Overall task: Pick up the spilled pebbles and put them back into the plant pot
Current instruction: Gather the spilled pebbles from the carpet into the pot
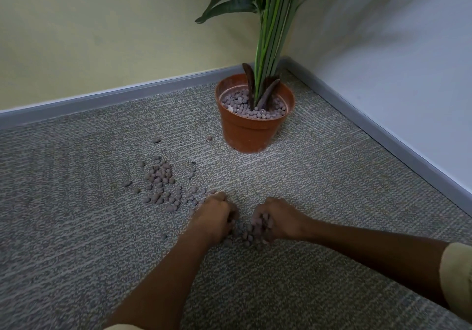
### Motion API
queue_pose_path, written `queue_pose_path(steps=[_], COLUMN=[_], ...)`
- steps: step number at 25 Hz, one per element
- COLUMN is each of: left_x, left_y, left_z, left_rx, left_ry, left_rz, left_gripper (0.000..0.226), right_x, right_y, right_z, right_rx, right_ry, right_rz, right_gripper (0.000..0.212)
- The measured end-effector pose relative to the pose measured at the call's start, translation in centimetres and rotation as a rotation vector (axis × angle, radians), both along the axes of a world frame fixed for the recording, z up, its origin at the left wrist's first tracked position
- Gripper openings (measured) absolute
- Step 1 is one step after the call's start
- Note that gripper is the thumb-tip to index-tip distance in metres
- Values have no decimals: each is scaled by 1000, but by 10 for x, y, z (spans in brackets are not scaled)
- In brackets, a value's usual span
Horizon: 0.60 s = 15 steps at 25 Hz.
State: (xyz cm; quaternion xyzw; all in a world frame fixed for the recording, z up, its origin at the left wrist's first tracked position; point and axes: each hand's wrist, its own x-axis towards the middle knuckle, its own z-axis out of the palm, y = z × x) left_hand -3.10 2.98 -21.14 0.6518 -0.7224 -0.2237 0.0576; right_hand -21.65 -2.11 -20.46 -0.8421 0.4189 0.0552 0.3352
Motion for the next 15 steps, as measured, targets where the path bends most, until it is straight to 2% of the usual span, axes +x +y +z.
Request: queue_pose_path(steps=[4,9,15], left_x=[3,1,8], left_y=[-2,-4,-9], left_z=[2,1,-2], left_rx=[14,4,20], left_ry=[-5,-207,-76], left_rz=[53,2,88], left_gripper=[22,20,22], right_x=[10,19,12], right_y=[-1,-2,-14], right_z=[6,6,3], right_rx=[-2,-19,88], right_ry=[-62,-47,-66], right_rz=[-61,-37,-76], right_gripper=[21,16,11])
